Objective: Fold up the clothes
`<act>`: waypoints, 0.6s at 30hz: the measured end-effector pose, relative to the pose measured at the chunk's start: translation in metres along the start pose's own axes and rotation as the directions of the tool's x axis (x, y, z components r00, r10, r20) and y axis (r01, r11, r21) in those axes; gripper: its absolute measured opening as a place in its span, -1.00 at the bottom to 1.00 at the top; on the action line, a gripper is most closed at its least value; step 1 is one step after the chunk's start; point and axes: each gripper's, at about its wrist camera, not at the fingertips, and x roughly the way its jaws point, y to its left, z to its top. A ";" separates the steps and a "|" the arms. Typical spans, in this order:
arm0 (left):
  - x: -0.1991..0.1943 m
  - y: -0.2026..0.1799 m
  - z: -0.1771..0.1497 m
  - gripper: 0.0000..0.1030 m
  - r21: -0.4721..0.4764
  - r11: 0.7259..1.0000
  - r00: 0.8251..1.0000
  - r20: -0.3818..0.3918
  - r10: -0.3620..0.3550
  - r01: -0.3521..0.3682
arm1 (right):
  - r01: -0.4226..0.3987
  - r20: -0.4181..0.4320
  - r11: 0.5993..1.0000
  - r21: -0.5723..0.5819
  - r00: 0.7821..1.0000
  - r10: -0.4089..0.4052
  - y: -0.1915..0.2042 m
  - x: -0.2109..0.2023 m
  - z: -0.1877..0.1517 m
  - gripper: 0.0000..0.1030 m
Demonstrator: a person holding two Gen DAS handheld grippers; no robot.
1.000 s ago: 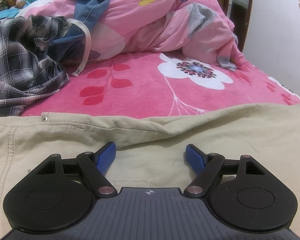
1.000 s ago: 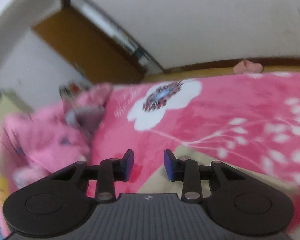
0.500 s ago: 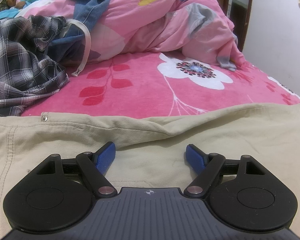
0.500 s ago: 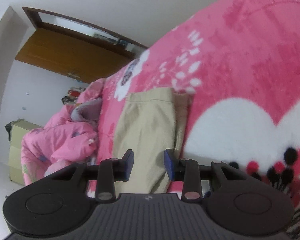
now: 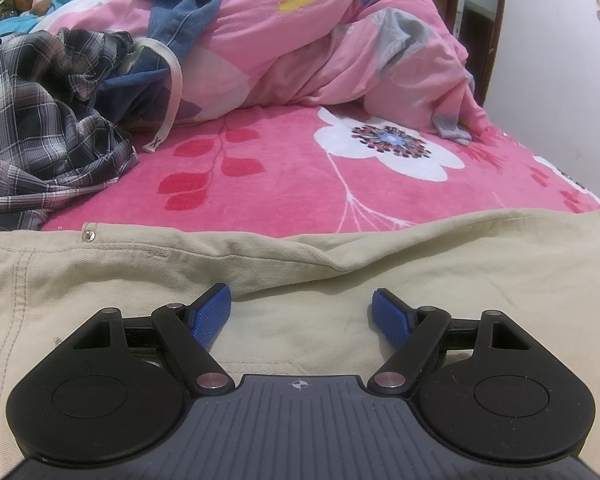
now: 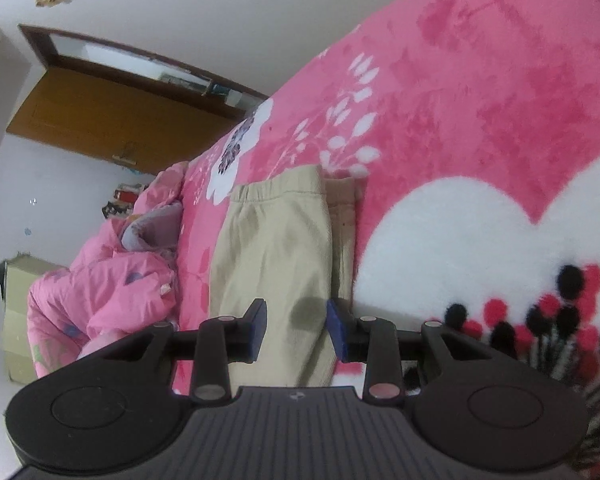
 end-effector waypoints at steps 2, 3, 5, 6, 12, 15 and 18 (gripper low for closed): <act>0.000 0.000 0.000 0.53 0.000 1.000 1.000 0.000 0.000 0.000 | 0.002 -0.001 1.000 0.004 1.000 -0.002 0.000 0.005 0.001 -0.35; 0.000 0.000 0.000 0.53 0.000 1.000 1.000 0.000 0.000 0.000 | 0.002 -0.002 1.000 0.006 1.000 -0.002 -0.001 0.007 0.002 -0.36; 0.000 -0.001 0.000 0.53 0.002 1.000 1.000 0.000 0.001 -0.001 | 0.017 0.005 1.000 -0.014 1.000 -0.017 0.001 0.009 0.002 -0.47; 0.000 -0.001 0.000 0.53 0.002 1.000 1.000 0.000 0.002 -0.002 | 0.027 0.006 0.999 -0.020 1.000 -0.027 0.002 0.009 0.001 -0.49; -0.001 -0.001 -0.001 0.53 0.002 1.000 1.000 0.002 0.002 -0.002 | 0.085 0.106 0.995 -0.048 0.991 -0.080 0.011 -0.009 -0.004 -0.43; -0.001 -0.001 -0.001 0.53 0.002 1.000 1.000 0.002 0.001 -0.001 | 0.063 0.117 0.998 -0.016 0.991 -0.060 0.010 -0.004 0.007 -0.41; -0.001 -0.001 -0.001 0.53 0.002 1.000 1.000 0.002 0.001 -0.001 | 0.081 0.116 0.997 0.012 0.990 -0.082 0.005 0.003 0.017 -0.43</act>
